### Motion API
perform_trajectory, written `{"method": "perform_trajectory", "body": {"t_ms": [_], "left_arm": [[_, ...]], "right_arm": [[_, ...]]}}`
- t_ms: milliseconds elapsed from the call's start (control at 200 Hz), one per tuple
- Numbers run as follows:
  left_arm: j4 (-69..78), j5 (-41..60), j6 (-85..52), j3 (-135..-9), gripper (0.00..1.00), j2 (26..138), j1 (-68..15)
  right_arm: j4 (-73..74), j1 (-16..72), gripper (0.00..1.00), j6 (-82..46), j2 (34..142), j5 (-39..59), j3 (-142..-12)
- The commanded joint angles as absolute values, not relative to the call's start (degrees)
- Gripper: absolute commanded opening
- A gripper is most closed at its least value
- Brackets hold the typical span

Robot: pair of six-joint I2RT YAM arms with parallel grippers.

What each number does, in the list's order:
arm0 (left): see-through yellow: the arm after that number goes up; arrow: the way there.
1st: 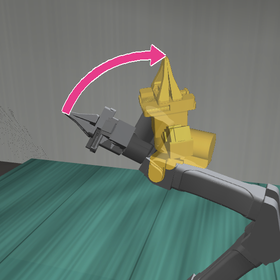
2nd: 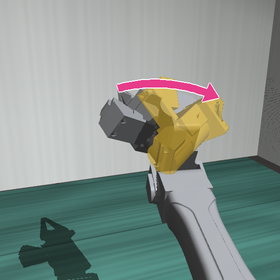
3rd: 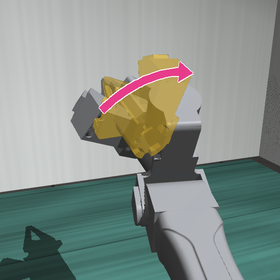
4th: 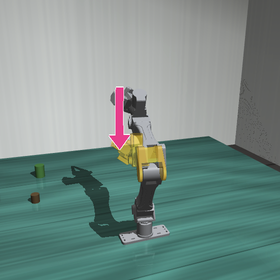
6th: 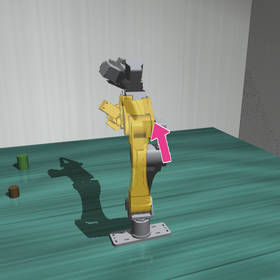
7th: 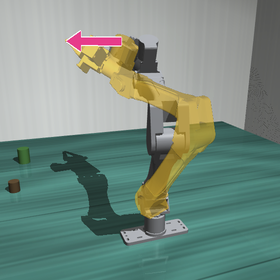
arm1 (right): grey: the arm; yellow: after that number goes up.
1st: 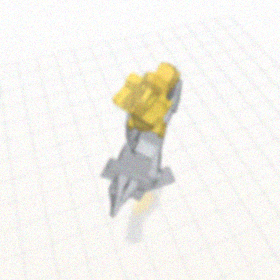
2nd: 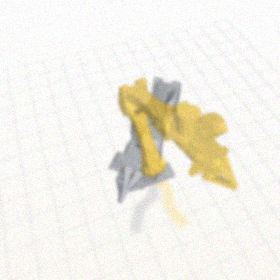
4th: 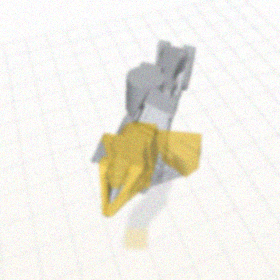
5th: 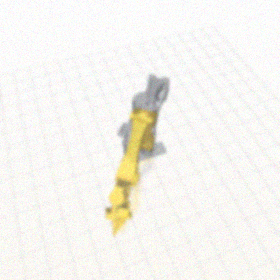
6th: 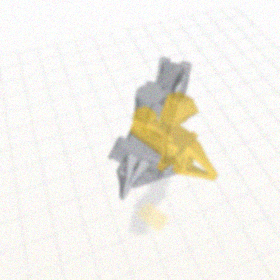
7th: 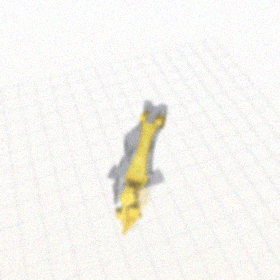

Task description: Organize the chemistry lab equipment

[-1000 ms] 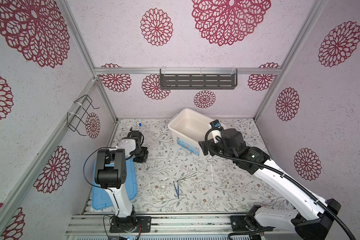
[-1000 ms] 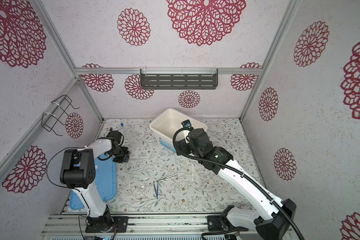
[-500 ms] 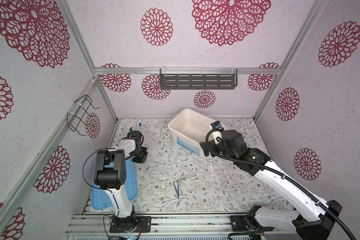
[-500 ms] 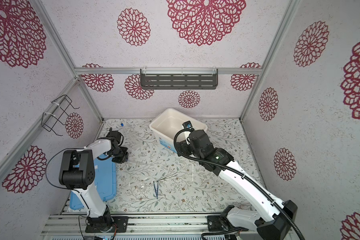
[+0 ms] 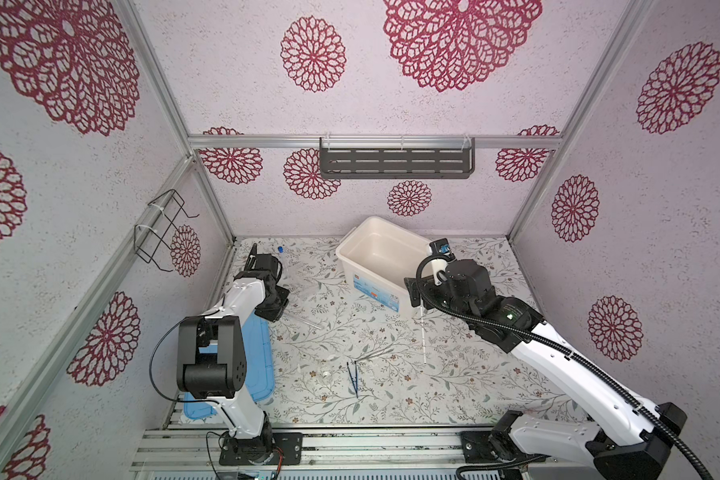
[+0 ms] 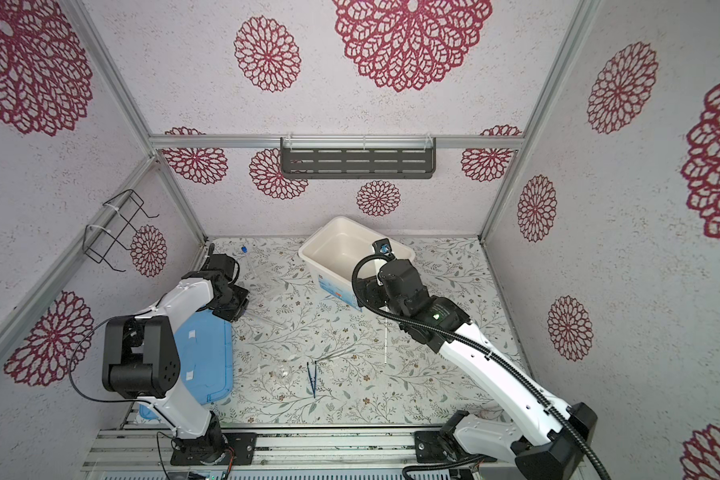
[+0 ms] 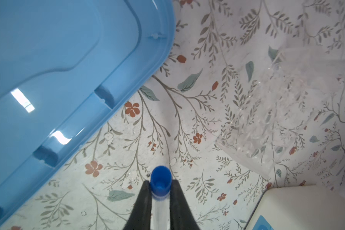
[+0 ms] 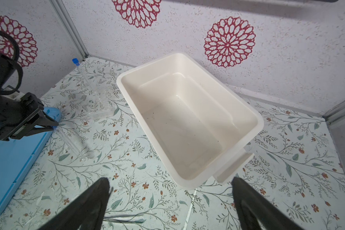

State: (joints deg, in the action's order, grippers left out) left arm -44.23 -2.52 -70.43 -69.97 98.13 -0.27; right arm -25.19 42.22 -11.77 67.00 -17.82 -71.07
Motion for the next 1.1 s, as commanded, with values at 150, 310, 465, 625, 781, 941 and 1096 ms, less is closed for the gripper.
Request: {"method": "perform_trajectory", "body": {"t_ms": [150,310,465,625,781,941,1096], "left_arm": [[-46.1,-9.9,-61.3,-75.2,0.16,91.6,-3.1],[-46.2,-9.3,-57.6,-77.2,0.15,88.9,-3.7],[-44.9,-4.8,-55.0,-77.3,0.15,85.6,-4.9],[-43.4,2.5,-51.5,-77.4,0.14,83.3,-5.6],[-43.6,10.3,-49.1,-77.9,0.14,82.6,-6.8],[-44.8,13.2,-49.2,-78.1,0.14,81.4,-8.4],[-42.5,17.4,-50.0,-77.7,0.14,80.6,-10.0]], "right_arm": [[-23.0,43.5,0.99,-17.1,67.2,-22.7,-72.1],[-17.2,44.1,0.99,-15.5,66.1,-16.4,-69.0],[-14.5,44.7,0.99,-13.9,68.6,-8.6,-68.4],[-13.1,47.7,0.99,-12.8,75.4,2.7,-71.9],[-4.9,48.0,0.97,-15.3,81.7,17.6,-72.7],[-4.5,46.5,0.92,-16.2,88.5,21.4,-75.7],[-8.4,46.7,0.83,-15.4,95.3,26.3,-81.9]]}}
